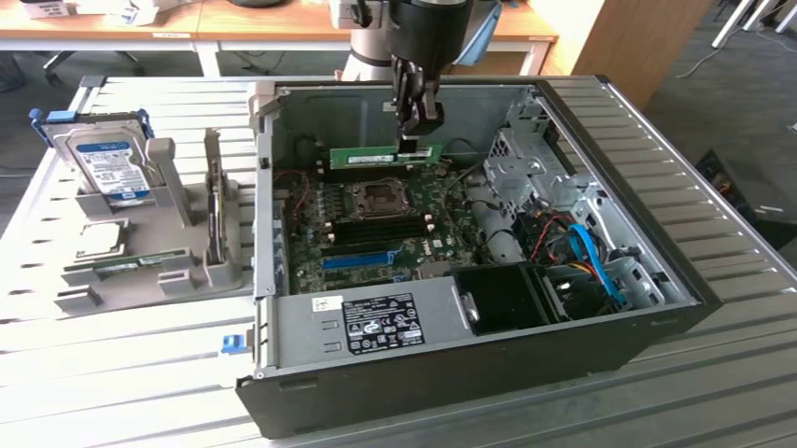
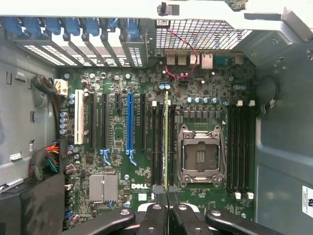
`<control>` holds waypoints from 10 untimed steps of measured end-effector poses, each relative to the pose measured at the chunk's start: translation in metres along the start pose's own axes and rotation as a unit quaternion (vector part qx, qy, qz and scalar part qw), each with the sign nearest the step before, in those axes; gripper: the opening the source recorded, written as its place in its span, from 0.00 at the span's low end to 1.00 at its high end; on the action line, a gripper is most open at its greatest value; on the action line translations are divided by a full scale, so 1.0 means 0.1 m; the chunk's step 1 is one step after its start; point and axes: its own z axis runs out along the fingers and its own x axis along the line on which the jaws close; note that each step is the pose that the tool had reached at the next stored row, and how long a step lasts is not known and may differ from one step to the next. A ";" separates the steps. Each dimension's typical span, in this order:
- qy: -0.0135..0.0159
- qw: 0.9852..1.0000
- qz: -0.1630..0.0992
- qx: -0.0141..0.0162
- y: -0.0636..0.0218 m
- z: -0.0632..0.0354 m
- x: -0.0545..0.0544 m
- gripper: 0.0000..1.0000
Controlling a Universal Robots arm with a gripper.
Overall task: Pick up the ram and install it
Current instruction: 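Insert the ram into the slot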
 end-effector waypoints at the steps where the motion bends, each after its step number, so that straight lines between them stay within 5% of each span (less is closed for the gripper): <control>1: 0.000 1.000 0.000 0.000 0.000 0.000 0.00 0.12; 10: 0.000 1.000 0.000 0.000 0.000 0.028 0.00 0.12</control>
